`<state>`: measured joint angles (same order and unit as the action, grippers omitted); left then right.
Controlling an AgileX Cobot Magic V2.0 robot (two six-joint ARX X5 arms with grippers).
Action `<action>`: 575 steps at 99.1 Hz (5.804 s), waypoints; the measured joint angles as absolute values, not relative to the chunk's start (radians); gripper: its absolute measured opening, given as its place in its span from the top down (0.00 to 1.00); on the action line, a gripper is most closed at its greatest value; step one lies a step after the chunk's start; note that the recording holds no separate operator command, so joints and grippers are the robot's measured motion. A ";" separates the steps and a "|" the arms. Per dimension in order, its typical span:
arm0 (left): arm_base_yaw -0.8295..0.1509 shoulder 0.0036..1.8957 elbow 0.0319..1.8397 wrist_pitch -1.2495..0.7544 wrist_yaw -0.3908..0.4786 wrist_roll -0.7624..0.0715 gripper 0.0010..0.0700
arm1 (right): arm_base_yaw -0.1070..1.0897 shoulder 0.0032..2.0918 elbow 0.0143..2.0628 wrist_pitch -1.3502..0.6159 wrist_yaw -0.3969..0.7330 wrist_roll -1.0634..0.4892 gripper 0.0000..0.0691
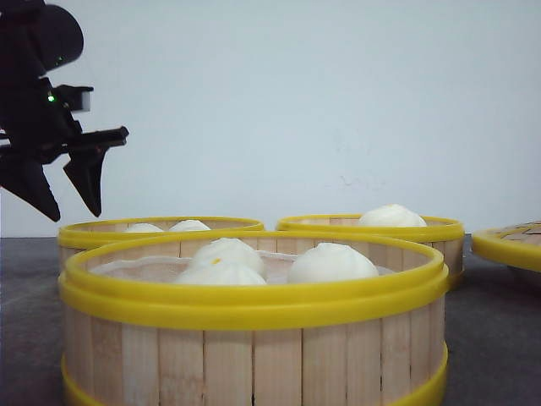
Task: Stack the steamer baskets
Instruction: 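Move the left gripper down to the rim of the farther steamer basket, then grip the basket rim with the left gripper and lift it, then lower the held basket onto the nearest basket and release, then move the right gripper to the rim of another bun basket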
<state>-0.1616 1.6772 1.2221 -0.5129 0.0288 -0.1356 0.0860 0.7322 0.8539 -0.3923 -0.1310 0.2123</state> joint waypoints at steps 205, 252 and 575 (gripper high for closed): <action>-0.366 1.225 1.292 -0.862 0.313 -0.077 0.98 | 0.087 0.758 0.854 -0.407 -0.131 0.205 0.35; -0.512 1.239 1.061 -0.703 0.238 -0.096 0.98 | 0.090 0.788 0.854 -0.419 -0.128 0.205 0.35; -0.550 0.387 1.001 -0.939 0.051 -0.316 0.66 | 0.132 1.872 1.300 -0.343 -0.081 0.139 0.52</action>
